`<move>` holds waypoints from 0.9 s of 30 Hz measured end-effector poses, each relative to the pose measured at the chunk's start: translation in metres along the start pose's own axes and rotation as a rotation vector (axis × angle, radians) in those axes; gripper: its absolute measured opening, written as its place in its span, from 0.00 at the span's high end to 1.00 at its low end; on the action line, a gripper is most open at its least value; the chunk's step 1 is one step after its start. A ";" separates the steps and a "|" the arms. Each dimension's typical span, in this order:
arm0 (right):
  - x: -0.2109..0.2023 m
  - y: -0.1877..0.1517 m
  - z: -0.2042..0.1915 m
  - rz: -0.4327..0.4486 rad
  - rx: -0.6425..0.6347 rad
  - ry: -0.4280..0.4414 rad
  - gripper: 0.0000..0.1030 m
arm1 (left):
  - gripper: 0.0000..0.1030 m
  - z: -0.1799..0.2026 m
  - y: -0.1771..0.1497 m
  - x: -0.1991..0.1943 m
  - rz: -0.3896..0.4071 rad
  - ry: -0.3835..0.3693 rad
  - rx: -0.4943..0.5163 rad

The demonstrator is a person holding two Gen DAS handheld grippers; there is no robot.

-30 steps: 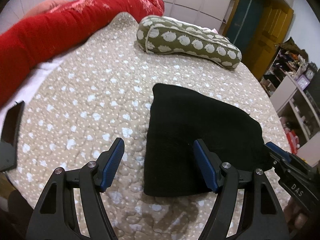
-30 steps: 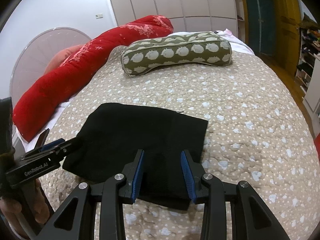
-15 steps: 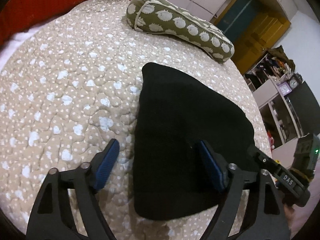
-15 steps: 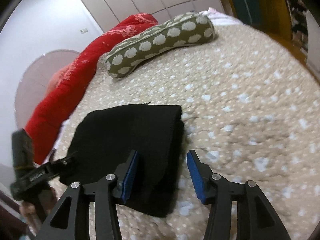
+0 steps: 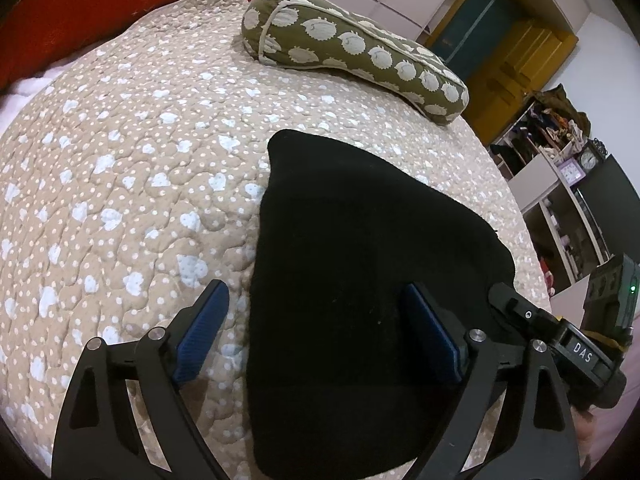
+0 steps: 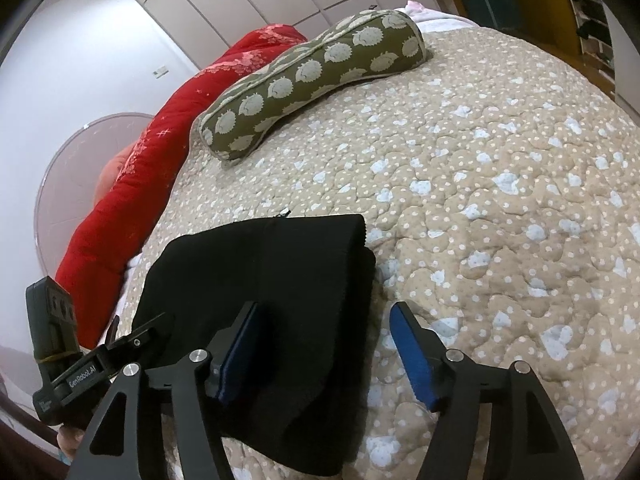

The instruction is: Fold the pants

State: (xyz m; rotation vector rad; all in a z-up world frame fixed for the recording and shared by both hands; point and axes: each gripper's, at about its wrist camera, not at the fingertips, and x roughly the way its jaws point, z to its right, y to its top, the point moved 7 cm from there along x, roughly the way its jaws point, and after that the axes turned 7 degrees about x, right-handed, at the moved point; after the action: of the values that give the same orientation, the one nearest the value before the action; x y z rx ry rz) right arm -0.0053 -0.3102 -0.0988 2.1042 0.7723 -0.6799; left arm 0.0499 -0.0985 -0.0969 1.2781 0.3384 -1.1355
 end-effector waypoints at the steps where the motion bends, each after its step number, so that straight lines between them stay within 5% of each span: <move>1: 0.002 0.000 -0.002 -0.004 -0.008 -0.006 0.35 | 0.09 0.001 0.000 0.002 -0.002 0.000 0.002; 6: 0.011 -0.002 -0.011 -0.011 -0.039 0.006 0.34 | 0.05 0.003 0.001 0.005 -0.003 0.022 0.014; 10: 0.010 -0.002 -0.014 0.009 -0.062 0.023 0.47 | 0.06 0.006 0.000 0.003 0.007 0.048 0.027; 12: 0.005 -0.002 -0.016 0.030 -0.078 0.022 0.55 | 0.20 0.009 0.001 0.002 0.016 0.039 0.046; 18: -0.005 -0.001 -0.028 0.065 -0.141 -0.002 0.64 | 0.35 0.017 0.003 -0.005 0.033 0.064 0.079; 27: -0.015 0.027 -0.054 0.112 -0.191 0.022 0.67 | 0.45 0.019 0.039 -0.019 0.085 0.083 0.102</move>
State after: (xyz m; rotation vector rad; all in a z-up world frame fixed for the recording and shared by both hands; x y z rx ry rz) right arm 0.0151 -0.2852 -0.0460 1.9671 0.6966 -0.5032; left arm 0.0654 -0.1108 -0.0544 1.4192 0.2877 -1.0408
